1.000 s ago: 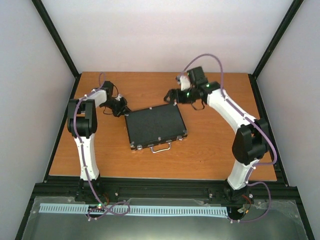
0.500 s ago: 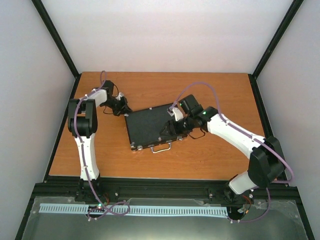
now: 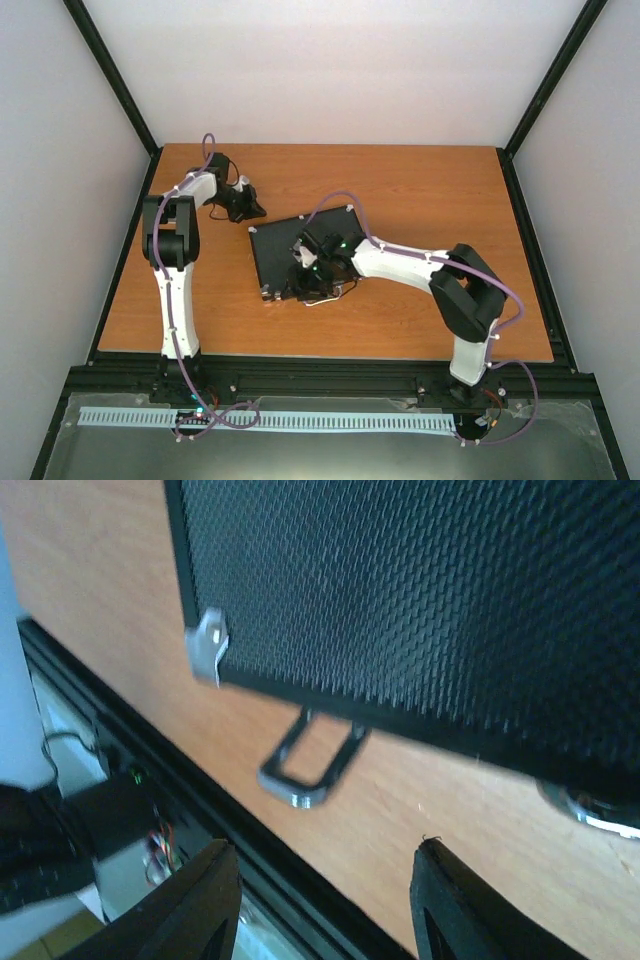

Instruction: Pack up texas hold em set

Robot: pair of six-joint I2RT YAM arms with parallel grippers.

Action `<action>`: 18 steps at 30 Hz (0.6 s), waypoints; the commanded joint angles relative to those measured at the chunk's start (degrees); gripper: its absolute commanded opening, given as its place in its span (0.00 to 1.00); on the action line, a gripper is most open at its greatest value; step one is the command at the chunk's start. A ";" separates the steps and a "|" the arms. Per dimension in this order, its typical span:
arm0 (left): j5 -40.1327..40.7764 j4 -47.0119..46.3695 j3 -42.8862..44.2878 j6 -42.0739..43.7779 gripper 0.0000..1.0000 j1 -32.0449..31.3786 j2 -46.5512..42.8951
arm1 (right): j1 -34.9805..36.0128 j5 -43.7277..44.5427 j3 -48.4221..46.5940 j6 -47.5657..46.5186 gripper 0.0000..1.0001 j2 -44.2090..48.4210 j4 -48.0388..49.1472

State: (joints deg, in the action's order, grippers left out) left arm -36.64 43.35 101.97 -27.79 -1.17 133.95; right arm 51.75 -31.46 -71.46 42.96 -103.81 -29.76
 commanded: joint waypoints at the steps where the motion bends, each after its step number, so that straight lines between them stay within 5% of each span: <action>1: 2.37 0.21 0.53 -0.07 0.01 0.13 3.34 | 0.18 2.22 -3.78 8.84 0.46 -2.68 4.20; 4: 2.30 -0.25 0.33 -0.42 0.01 0.12 3.76 | 0.68 5.51 -3.04 14.78 0.34 -3.30 7.64; 18: 1.89 -1.88 -1.38 -0.86 0.01 0.13 3.86 | 3.92 8.12 -3.81 18.12 0.32 -5.17 5.45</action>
State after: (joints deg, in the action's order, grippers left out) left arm -38.22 41.65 101.84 -28.32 -1.13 134.52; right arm 54.63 -25.56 -77.58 58.19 -110.61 -24.69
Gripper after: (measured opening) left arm 0.010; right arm 0.330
